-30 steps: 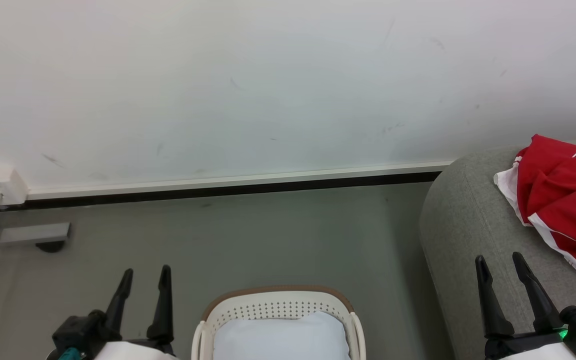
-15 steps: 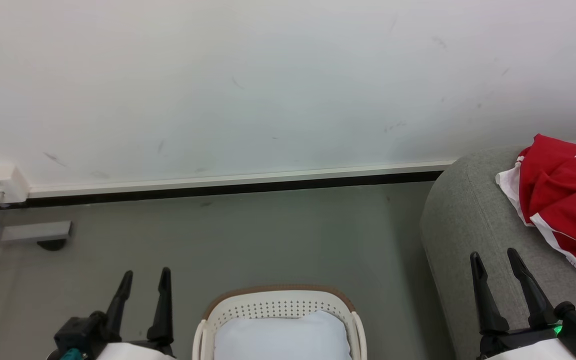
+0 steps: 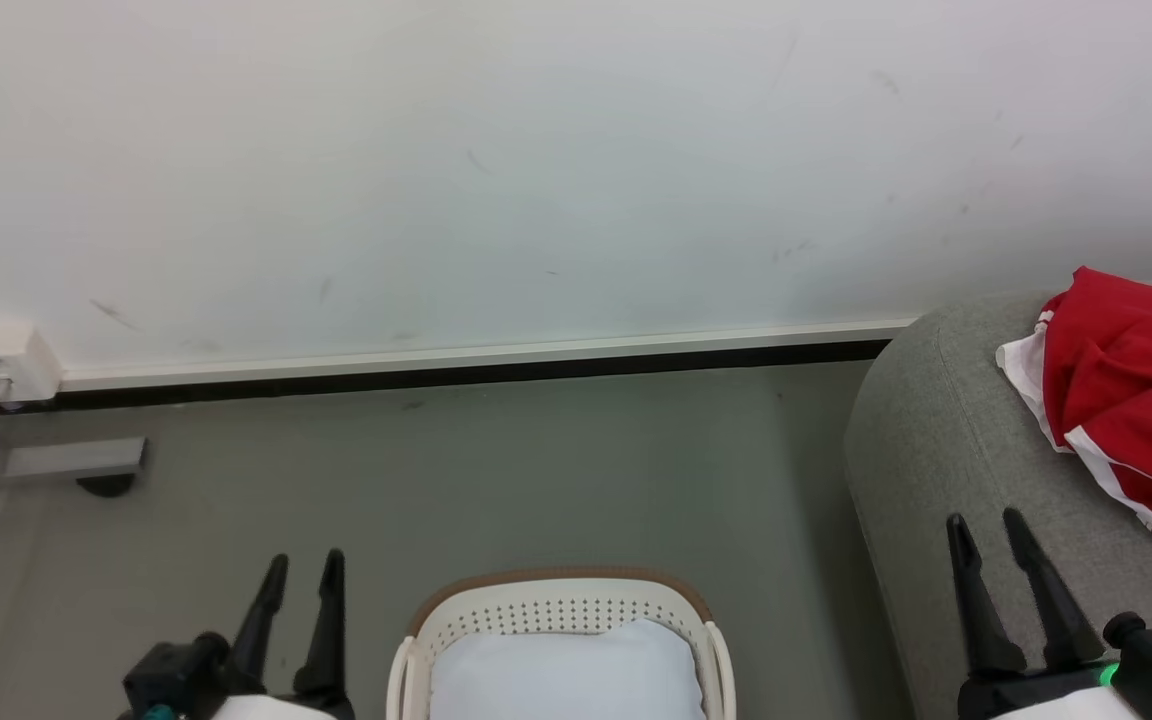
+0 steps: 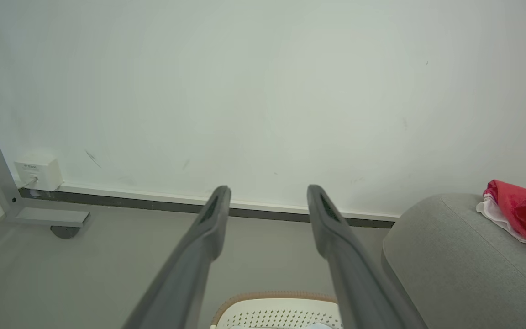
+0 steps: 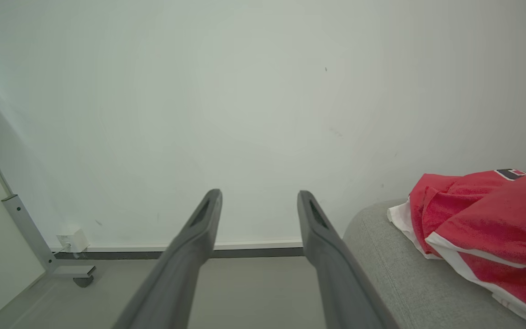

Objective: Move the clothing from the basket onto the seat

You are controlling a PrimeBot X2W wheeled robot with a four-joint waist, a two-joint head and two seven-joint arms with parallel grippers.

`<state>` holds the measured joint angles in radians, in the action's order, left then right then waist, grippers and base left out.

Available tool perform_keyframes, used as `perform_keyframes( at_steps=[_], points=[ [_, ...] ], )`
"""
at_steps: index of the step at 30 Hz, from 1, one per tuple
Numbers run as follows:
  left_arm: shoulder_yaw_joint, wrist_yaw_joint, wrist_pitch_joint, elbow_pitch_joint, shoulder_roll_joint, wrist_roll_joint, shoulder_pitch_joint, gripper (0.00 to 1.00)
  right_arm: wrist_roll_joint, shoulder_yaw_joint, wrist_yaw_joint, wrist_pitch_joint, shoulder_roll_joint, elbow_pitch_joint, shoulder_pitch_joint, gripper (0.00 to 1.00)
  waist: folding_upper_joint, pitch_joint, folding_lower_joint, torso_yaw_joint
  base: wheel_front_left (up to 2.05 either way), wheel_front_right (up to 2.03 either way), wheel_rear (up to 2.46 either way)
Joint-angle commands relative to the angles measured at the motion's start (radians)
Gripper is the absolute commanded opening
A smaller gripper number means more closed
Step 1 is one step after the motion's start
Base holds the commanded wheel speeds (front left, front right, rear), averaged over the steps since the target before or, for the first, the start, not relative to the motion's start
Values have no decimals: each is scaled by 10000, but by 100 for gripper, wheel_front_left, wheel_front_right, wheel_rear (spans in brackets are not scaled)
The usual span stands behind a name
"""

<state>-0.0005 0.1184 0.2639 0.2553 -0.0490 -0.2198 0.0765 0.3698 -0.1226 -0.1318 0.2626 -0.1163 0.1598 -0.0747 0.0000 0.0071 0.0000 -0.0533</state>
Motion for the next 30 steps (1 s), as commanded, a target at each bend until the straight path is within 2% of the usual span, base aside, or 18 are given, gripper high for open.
perform_keyframes(
  at_steps=[1, 4, 30],
  points=[
    [-14, 0, -13, 103, 15, -12, -56, 0, 12, -21, 0, -10, 15, 81, 70, 0, 0, 2, 0, 1, 0, 0, 0],
    [-14, -1, -80, 347, 49, -147, -175, 0, 145, -35, 0, -58, 49, 282, 233, 0, 0, 2, 0, 5, 0, 0, 0],
    [360, 45, -1270, 171, 21, -4619, 7, 0, 4260, 607, 4, -1144, 132, 449, 14, 0, 0, -7, 0, 115, 0, 0, 0]
  ],
)
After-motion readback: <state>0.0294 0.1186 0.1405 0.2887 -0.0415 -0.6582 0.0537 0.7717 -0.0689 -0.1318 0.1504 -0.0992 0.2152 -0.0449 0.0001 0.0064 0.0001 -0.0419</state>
